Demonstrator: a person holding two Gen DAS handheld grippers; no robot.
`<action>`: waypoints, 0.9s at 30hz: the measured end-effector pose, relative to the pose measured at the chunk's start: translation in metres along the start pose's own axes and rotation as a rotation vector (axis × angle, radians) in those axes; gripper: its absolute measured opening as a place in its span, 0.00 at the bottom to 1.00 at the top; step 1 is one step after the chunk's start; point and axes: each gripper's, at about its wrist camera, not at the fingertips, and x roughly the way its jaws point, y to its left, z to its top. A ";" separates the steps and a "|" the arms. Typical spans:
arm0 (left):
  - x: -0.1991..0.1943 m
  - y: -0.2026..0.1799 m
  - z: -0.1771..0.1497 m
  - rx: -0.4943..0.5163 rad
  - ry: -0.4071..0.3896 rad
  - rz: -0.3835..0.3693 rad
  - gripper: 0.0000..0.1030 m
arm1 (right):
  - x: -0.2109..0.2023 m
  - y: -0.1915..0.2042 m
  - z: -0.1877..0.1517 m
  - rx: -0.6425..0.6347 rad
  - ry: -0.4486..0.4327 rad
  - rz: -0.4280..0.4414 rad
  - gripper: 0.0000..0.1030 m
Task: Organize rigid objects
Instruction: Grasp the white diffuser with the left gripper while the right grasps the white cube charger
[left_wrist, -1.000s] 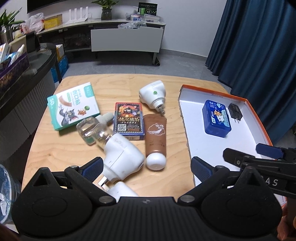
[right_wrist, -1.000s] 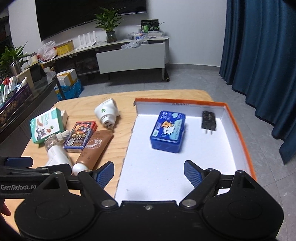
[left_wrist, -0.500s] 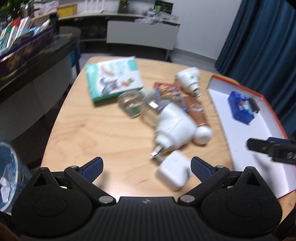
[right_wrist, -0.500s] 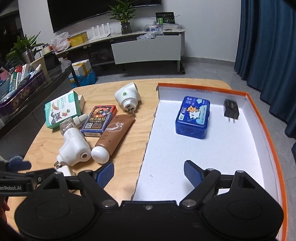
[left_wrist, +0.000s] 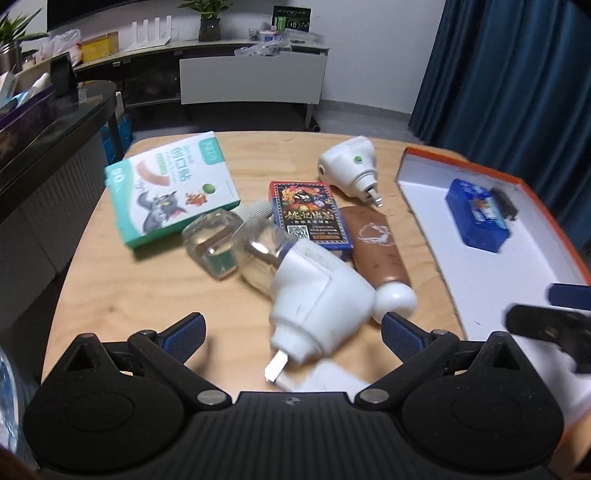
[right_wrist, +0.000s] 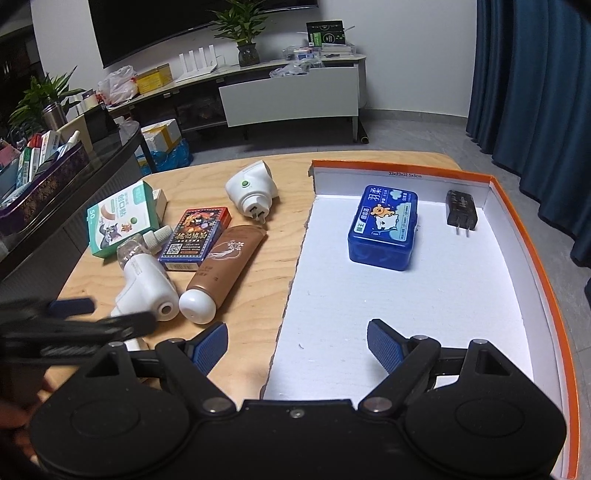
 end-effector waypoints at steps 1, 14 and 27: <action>0.007 0.000 0.002 -0.009 0.008 0.002 1.00 | 0.000 0.001 0.000 -0.001 0.000 0.001 0.95; 0.011 0.013 0.002 -0.022 -0.036 -0.060 0.63 | 0.006 0.023 0.000 -0.055 0.017 0.044 0.95; -0.062 0.066 -0.015 -0.098 -0.146 -0.008 0.63 | 0.025 0.089 -0.017 -0.240 0.077 0.276 0.95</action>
